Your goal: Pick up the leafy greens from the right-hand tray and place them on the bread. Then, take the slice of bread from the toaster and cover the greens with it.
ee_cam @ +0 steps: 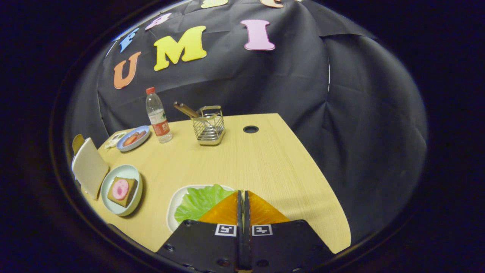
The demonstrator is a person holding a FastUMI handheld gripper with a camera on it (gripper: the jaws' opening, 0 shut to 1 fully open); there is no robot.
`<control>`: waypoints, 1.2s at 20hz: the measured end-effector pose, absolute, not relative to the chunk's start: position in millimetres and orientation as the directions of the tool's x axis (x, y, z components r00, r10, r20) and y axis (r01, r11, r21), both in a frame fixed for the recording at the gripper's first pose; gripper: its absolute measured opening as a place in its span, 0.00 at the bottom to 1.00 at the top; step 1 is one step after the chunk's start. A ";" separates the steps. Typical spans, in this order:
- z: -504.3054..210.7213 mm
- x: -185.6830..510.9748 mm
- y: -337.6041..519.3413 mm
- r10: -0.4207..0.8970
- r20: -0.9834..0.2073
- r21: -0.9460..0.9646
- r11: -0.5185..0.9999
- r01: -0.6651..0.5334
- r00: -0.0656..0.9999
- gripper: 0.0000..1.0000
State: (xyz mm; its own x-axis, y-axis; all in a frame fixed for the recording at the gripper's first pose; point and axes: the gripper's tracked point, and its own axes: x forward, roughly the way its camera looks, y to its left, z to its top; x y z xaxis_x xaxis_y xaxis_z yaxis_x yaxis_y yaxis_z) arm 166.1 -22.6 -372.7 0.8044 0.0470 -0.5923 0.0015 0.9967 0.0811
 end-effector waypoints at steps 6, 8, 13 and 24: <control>-327.4 162.2 -4.0 0.064 -0.566 0.085 0.996 -0.018 0.822 0.00; -313.4 161.2 5.3 0.060 -0.562 0.070 0.997 -0.025 0.825 0.00; -275.2 156.5 46.2 0.071 -0.539 0.039 0.997 -0.059 0.840 0.00; -235.7 124.7 268.3 0.294 -0.506 0.161 0.956 -0.246 0.811 0.00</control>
State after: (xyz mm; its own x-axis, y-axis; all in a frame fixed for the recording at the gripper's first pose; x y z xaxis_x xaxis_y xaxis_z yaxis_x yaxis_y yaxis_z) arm 124.7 268.3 -235.7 0.8107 0.2938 -0.5063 -0.2462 0.9558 0.1605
